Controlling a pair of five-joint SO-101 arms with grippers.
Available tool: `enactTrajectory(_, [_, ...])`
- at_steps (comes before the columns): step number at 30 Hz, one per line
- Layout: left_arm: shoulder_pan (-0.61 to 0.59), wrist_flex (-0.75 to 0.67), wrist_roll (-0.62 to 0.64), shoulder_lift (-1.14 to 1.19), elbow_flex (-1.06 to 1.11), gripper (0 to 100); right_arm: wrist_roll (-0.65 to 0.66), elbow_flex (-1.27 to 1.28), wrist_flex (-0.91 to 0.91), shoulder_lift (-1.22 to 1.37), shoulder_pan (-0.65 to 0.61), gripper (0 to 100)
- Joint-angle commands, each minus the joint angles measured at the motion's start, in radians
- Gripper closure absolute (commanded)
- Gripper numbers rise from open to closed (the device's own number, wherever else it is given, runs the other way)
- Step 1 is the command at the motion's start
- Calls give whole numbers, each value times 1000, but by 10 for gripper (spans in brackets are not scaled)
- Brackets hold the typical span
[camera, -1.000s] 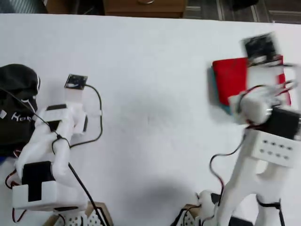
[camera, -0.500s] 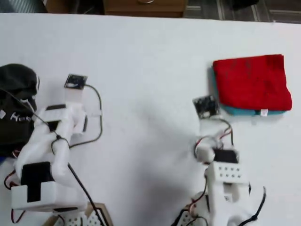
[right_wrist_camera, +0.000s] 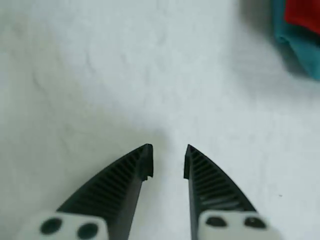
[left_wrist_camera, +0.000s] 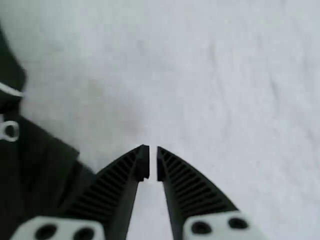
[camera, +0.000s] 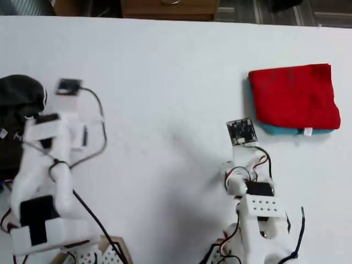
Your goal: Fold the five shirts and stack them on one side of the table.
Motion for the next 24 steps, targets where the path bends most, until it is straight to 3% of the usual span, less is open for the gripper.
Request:
enactTrajectory(1, [-129,183,-104,-64,-191,802,-6,-3,-16,-21,-4,886])
enactTrajectory(7, [-485,242,-295,52,-447,789,-6,-3,-16,-21,-4,886])
enactTrajectory(12, [-669,302,-482,302,-677,789,-6,-3,-16,-21,-4,886])
enactTrajectory(17, [-736,423,-526,534,-961,789,-8,-2,-28,-21,-4,886])
enactTrajectory(24, [-720,572,-526,775,-1297,789,-9,-2,-28,-21,-4,886])
